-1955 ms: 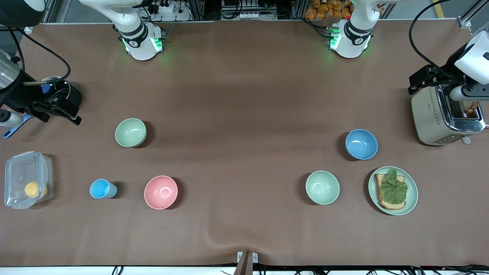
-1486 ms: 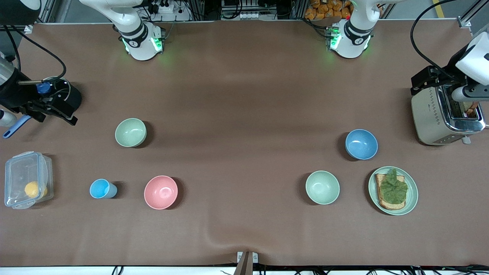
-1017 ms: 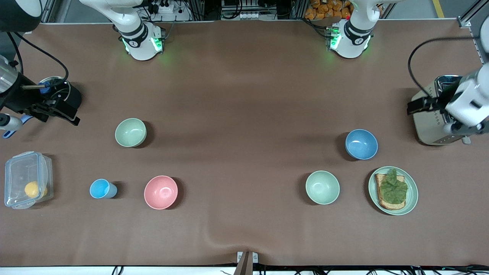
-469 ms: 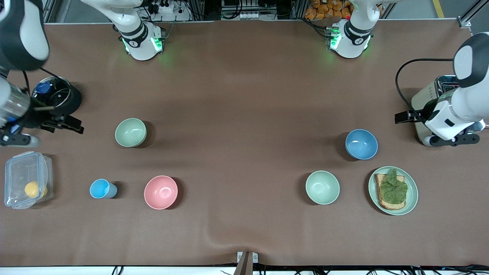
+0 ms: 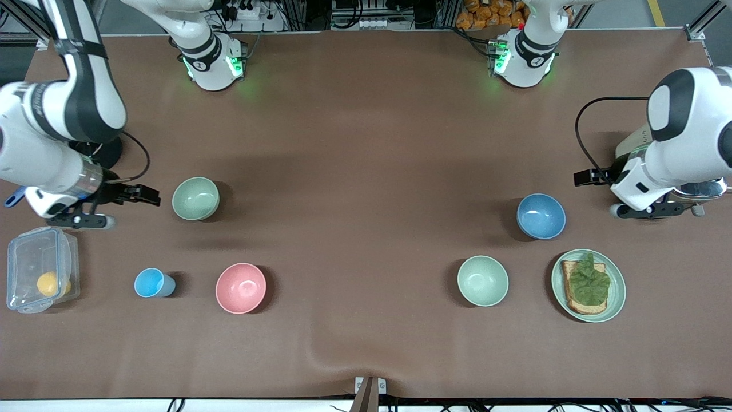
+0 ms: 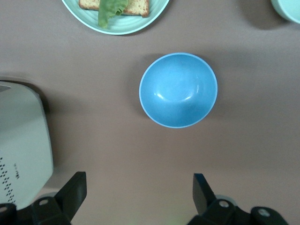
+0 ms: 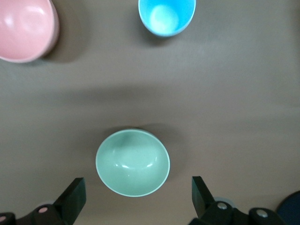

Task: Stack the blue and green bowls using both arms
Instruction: 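Reach the right gripper to the green bowl while the left gripper reaches the blue bowl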

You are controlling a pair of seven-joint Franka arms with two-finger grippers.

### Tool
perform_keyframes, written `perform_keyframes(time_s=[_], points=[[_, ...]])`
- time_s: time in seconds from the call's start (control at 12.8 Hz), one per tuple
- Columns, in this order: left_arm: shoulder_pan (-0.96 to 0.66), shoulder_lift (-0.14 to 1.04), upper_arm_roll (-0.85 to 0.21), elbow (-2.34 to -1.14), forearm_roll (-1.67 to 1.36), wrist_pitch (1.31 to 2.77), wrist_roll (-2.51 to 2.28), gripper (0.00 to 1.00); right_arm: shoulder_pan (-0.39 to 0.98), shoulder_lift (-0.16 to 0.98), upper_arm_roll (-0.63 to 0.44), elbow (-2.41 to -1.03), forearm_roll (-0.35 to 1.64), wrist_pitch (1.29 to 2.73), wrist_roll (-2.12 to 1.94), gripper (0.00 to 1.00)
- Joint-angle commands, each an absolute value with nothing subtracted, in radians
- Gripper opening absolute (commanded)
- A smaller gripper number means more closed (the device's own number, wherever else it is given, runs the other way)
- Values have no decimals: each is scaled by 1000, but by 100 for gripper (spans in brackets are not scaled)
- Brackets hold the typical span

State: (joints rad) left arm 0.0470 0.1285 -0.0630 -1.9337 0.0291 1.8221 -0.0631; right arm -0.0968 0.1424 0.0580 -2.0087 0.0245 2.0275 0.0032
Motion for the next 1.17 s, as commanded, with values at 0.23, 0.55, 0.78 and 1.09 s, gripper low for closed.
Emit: perform_keyframes(time_s=[0.23, 0.55, 0.78, 1.09], points=[[55, 89, -69, -2095, 37, 1972, -64, 100, -116, 218, 61, -2149, 9, 2217, -118, 99], [67, 109, -69, -2163, 40, 2068, -63, 100, -132, 253, 63, -2240, 15, 2375, -179, 92], [77, 150, -69, -2155, 41, 2098, -61, 100, -138, 268, 64, -2264, 21, 2407, -187, 84], [83, 233, -69, -2140, 40, 2195, -63, 100, -129, 282, 66, -2344, 21, 2551, -189, 52]])
